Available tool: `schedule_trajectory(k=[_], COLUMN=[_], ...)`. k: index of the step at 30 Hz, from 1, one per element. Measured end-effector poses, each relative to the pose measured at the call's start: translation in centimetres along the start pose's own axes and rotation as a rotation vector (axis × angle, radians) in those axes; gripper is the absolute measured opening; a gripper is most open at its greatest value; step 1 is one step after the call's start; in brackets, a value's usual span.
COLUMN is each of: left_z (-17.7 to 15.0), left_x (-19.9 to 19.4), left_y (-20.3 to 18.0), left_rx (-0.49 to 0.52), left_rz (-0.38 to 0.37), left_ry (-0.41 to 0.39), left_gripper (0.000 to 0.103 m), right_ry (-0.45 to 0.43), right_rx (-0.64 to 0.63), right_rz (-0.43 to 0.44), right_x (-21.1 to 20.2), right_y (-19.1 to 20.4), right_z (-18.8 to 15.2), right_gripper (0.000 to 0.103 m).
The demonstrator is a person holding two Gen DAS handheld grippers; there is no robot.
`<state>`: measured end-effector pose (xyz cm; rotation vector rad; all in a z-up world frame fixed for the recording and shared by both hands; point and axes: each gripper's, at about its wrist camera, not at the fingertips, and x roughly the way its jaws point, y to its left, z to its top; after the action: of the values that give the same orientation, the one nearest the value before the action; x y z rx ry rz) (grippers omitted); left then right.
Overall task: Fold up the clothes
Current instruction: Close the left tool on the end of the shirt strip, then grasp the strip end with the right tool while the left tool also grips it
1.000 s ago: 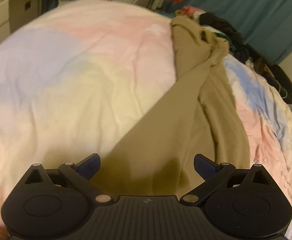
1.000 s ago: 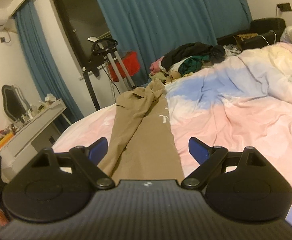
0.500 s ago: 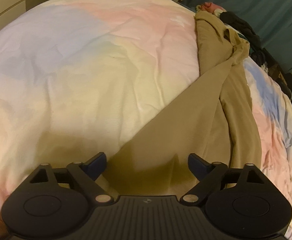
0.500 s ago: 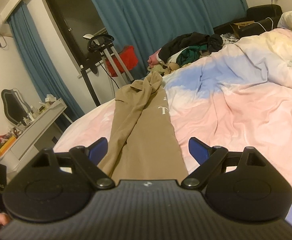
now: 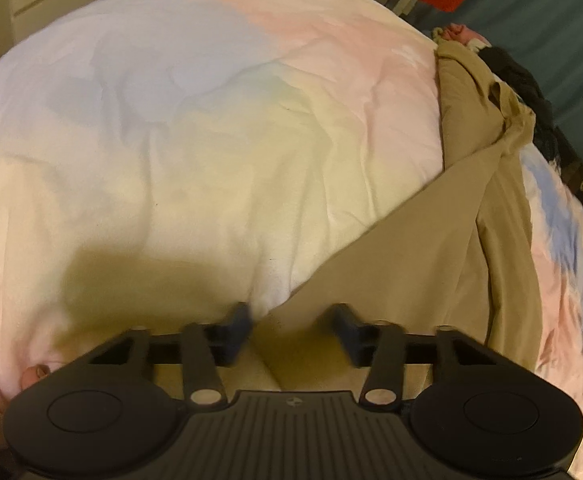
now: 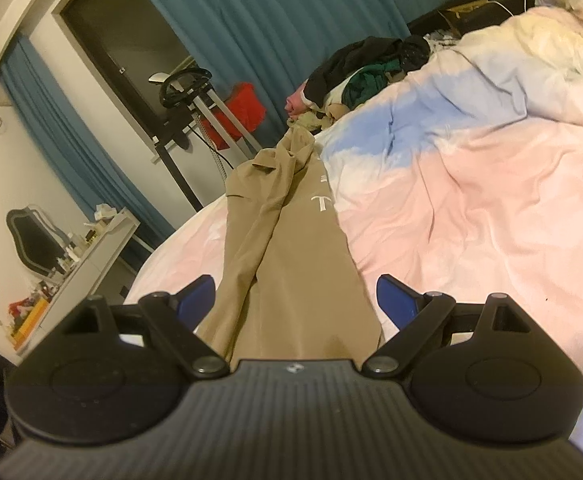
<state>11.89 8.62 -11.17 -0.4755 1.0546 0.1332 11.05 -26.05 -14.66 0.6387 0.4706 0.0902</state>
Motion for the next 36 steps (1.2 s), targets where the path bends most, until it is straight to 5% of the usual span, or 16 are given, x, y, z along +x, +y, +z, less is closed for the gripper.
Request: schedule_trajectory(k=[3,8,14,18,22,26,28,30,36], left_z=[-0.8,-3.4,-8.8,-11.6,-12.9,-12.1,-10.8,-9.2,-4.1], left_x=[-1.1,-5.3,-10.3,-10.2,-5.9,-3.2,-3.6,-3.9,-2.2], left_y=[-1.1,-4.3,-9.5,-13.1,-15.6,-14.1,-12.6,-10.7,-5.1], left_rx=[0.078,0.286,0.585,0.708,0.777,0.690,0.610,0.509,0.142], left_rz=[-0.003,-0.041,-0.210,-0.284,-0.308,-0.372,-0.408,-0.413,-0.402], left_ry=[-0.053,-0.210,-0.344,-0.299,-0.135,0.021,0.019,-0.015,-0.017], left_gripper=[0.005,0.004,0.004,0.004,0.005,0.014,0.041,0.056,0.068], right_ry=[0.003,-0.003,-0.025,-0.037,0.000,0.078,0.131,0.191,0.254], right_rx=[0.012,0.010,0.022,0.023,0.014,0.002,0.022,0.074,0.123], right_rz=[0.006,-0.002,-0.007,-0.012,-0.010,-0.003,0.003,0.022,0.031], right_x=[0.0,-0.3,-0.9,-1.3,-0.9,-0.1,0.6,1.5,2.2], right_y=[-0.1,-0.2,-0.9,-1.7,-2.4,-3.1,-3.6,-4.4,-5.3], right_z=[0.0,0.2,1.2,2.0,2.2,2.1,1.6,1.0,-0.4], right_gripper=[0.089,0.089,0.089,0.089,0.089,0.089,0.089,0.089,0.075])
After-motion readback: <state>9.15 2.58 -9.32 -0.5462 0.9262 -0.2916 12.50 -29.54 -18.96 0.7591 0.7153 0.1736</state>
